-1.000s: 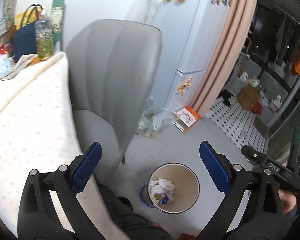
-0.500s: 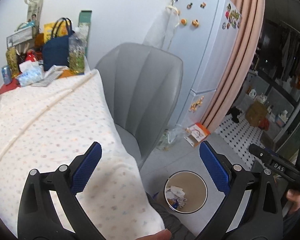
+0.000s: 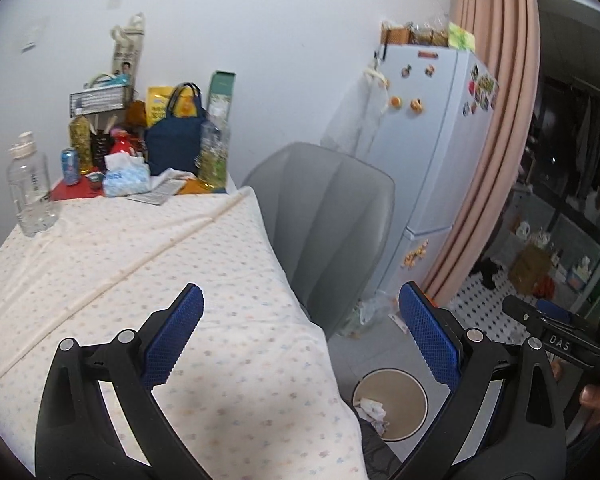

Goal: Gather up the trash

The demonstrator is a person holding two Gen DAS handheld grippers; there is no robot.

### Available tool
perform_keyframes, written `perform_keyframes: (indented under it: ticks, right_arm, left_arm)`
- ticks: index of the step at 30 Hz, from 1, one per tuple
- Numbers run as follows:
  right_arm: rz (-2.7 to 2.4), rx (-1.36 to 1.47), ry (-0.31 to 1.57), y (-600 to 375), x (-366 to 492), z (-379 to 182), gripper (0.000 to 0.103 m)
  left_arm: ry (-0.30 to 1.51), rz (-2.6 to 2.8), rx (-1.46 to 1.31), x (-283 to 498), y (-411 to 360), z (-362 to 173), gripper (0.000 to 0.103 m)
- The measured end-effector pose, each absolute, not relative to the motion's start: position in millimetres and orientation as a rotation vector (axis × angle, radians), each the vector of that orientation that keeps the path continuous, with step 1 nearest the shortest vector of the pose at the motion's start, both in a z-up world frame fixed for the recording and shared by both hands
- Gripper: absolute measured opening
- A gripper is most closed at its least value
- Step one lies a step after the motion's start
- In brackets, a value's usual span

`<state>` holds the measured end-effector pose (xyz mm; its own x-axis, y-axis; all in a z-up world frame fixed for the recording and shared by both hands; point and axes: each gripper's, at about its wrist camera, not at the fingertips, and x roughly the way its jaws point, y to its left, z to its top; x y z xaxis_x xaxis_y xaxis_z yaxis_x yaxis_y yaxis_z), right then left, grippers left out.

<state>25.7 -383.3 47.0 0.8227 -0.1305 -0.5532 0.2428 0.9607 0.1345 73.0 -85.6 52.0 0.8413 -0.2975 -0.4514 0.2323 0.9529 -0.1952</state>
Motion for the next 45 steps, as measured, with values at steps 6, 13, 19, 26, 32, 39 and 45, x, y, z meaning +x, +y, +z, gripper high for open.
perform_keyframes:
  ticks: [6, 13, 19, 26, 32, 39, 45]
  right_arm:
    - [-0.099, 0.174, 0.549, -351.0, 16.1, 55.4, 0.095]
    - [-0.005, 0.162, 0.573, -312.9, 19.8, 51.6, 0.095]
    - [0.060, 0.126, 0.592, -284.6, 25.4, 42.2, 0.095]
    - [0.116, 0.114, 0.605, -274.1, 27.6, 23.4, 0.095]
    - [0.111, 0.098, 0.601, -273.5, 28.1, 22.5, 0.095]
    - [0.103, 0.110, 0.594, -279.4, 28.6, 22.1, 0.095]
    - [0.110, 0.112, 0.606, -278.4, 33.0, 17.1, 0.095]
  left_arm:
    - [0.479, -0.222, -0.120, 50.2, -57.4, 57.6, 0.097]
    - [0.458, -0.141, -0.141, 30.2, -22.6, 60.7, 0.097]
    - [0.460, -0.128, -0.137, 19.4, -10.9, 59.6, 0.097]
    - [0.464, -0.118, -0.112, 12.0, -3.6, 57.2, 0.097]
    - [0.473, -0.106, -0.136, 12.7, 2.3, 51.6, 0.097]
    - [0.466, -0.102, -0.158, 13.5, 0.9, 49.0, 0.097]
    - [0.465, -0.100, -0.159, 12.9, 1.6, 49.1, 0.097]
